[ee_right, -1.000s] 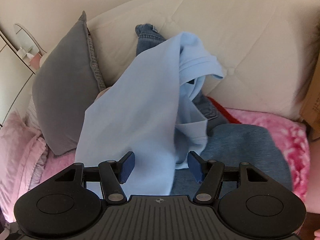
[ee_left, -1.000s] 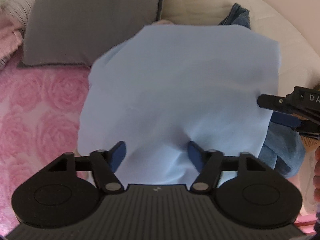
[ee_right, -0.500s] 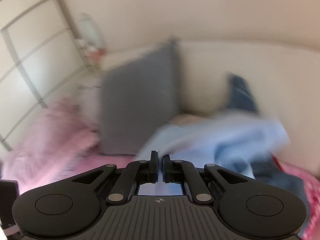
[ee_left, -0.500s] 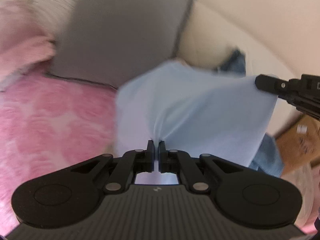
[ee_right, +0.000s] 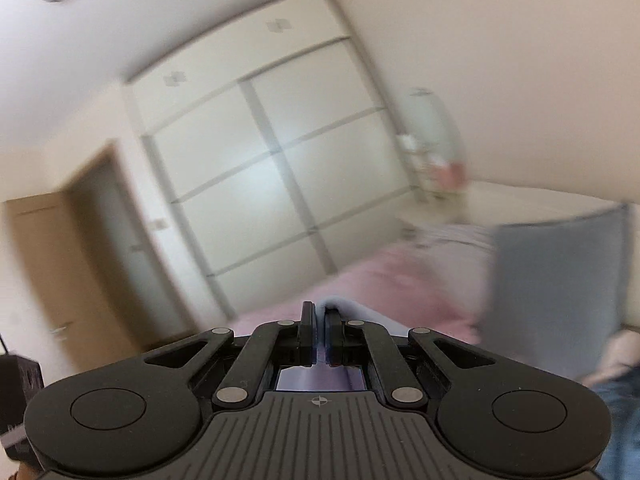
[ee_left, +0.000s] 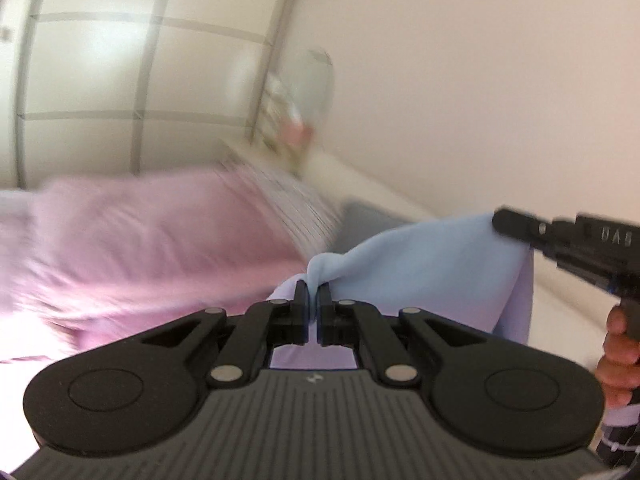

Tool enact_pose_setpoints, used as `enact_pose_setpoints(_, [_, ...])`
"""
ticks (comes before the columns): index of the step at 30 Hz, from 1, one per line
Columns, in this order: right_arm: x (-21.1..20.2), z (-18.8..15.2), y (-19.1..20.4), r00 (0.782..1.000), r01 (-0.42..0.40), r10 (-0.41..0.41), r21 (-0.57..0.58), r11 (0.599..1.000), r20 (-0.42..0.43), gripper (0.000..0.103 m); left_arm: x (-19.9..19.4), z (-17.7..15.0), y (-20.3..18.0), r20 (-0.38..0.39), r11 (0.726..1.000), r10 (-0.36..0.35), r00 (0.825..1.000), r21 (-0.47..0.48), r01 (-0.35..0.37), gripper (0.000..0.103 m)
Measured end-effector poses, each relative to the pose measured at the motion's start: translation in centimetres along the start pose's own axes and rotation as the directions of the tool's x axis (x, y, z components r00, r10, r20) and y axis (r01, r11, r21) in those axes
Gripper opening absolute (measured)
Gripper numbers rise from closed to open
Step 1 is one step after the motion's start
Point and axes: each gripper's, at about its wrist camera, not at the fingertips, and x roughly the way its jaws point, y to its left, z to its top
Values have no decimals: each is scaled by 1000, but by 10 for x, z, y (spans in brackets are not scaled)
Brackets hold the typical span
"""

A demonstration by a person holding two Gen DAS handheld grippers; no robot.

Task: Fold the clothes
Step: 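Carry the sweatshirt to open bed space and release it with both grippers, then move both tools over the crumpled sweatshirt toward its hem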

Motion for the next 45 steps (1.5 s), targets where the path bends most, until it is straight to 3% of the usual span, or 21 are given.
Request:
enact_pose_setpoints(3, [-1,-4,58,993,-118,119,-35,992,6,2,-67,18,32,87,997,77,993,-32,-74,1])
enact_pose_setpoints(6, [6,-17,118,971,-236,237,-87,968,5,2,-116,27,61,144,984,178,973,-48,-173,1])
enact_pose_setpoints(8, [23,-28,156,961,-269,260,-101,958,-90,2,-129,25,86,73,967,252,965,-50,-249,4])
enact_pose_setpoints(9, [31,-34,175,953,-285,270,-107,952,-137,3,-129,19,100,3,950,306,952,-58,-305,7])
enact_pose_setpoints(10, [46,-48,188,941,-260,227,-109,959,-250,10,-129,13,113,-67,931,357,932,-62,-361,8])
enact_pose_setpoints(11, [61,-62,201,915,-234,179,-113,966,-362,30,-130,6,125,-132,911,398,908,-58,-408,9])
enact_pose_setpoints(13, [84,-97,221,846,-174,91,-111,978,-525,42,-139,-20,141,-226,887,444,867,-25,-461,9])
enact_pose_setpoints(15, [87,-126,226,827,-169,83,-104,980,-556,42,-154,-50,151,-306,867,472,827,-7,-497,10])
enact_pose_setpoints(18, [81,-169,233,764,-159,38,-132,978,-644,43,-172,-93,164,-418,851,472,776,-13,-525,11])
enact_pose_setpoints(23, [57,-223,230,674,-229,-93,-327,917,-732,43,-204,-161,168,-537,842,443,718,-27,-540,11])
enact_pose_setpoints(26, [26,-247,224,630,-240,-148,-373,897,-762,43,-220,-190,153,-572,848,418,705,-32,-529,12])
enact_pose_setpoints(28, [14,-254,214,614,-231,-149,-358,905,-775,43,-219,-197,139,-580,860,400,710,-29,-509,13])
enact_pose_setpoints(32, [-6,-250,206,615,-241,-150,-366,899,-775,43,-212,-195,108,-558,881,390,732,-5,-473,17])
enact_pose_setpoints(35, [-18,-246,203,620,-263,-149,-383,886,-770,43,-205,-189,85,-541,885,401,739,20,-466,20])
enact_pose_setpoints(38, [-34,-243,192,621,-276,-147,-391,878,-770,43,-200,-191,64,-535,880,414,736,28,-474,21])
enact_pose_setpoints(45, [-71,-231,149,598,-276,-149,-376,884,-788,43,-201,-210,10,-534,859,445,719,27,-511,24])
